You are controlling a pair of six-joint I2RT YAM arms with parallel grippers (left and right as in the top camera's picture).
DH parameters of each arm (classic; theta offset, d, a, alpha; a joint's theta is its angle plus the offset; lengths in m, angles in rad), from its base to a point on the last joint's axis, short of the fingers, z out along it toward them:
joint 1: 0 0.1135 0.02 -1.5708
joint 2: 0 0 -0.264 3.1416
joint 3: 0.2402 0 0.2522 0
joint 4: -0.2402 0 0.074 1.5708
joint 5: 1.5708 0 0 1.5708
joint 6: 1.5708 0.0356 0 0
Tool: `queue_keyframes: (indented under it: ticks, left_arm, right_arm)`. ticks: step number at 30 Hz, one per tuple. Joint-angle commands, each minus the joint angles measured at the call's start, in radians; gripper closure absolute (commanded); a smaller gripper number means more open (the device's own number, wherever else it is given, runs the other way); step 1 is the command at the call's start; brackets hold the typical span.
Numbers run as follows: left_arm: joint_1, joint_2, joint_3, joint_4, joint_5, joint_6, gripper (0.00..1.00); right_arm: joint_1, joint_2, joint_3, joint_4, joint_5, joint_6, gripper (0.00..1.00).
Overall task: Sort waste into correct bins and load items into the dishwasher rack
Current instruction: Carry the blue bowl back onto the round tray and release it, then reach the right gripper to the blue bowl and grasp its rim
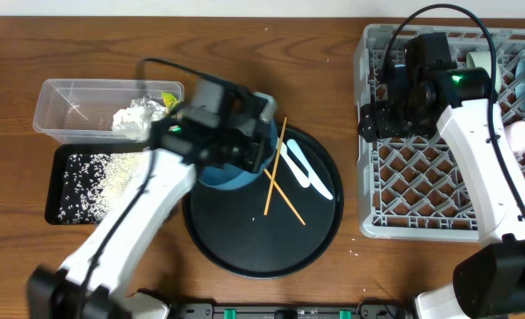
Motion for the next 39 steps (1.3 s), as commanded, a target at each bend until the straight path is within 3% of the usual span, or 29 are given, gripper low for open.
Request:
queue_keyframes:
  ticks: [1,8,9,12,14,20,23,30,39]
  left_arm:
    - [-0.048,0.072,0.023,0.035,-0.064,-0.012,0.94]
    - [-0.102,0.166,0.023,0.046,-0.063,-0.018,0.94]
    - [-0.105,0.166,0.023,0.045,-0.063,-0.019,0.9]
    - [-0.109,0.152,0.023,0.045,-0.063,-0.019,0.51]
    - [-0.109,0.132,0.024,0.032,-0.063,-0.019,0.4]
    - [-0.065,0.017,0.026,-0.06,-0.079,-0.019,0.39]
    - [-0.005,-0.059,0.026,-0.149,-0.173,-0.031,0.39]
    - [0.218,-0.195,0.025,-0.277,-0.292,-0.038,0.38]
    - [0.464,-0.216,0.022,-0.322,-0.291,-0.101,0.37]
  right_arm:
    - [-0.01,0.002,0.0,-0.001,-0.001,0.014,0.17]
    - [-0.01,0.002,0.0,-0.005,0.0,0.013,0.17]
    - [-0.01,0.002,0.0,-0.004,0.0,0.013,0.16]
    - [-0.01,0.002,0.0,-0.005,0.0,0.013,0.15]
    - [-0.01,0.002,0.0,-0.004,0.0,0.013,0.13]
    - [-0.01,0.002,0.0,0.015,-0.001,0.013,0.13]
    - [-0.007,0.002,0.005,0.035,-0.007,0.005,0.11]
    - [0.074,0.003,0.011,0.093,-0.14,-0.035,0.11]
    - [0.262,0.018,-0.016,0.18,-0.005,0.017,0.07]
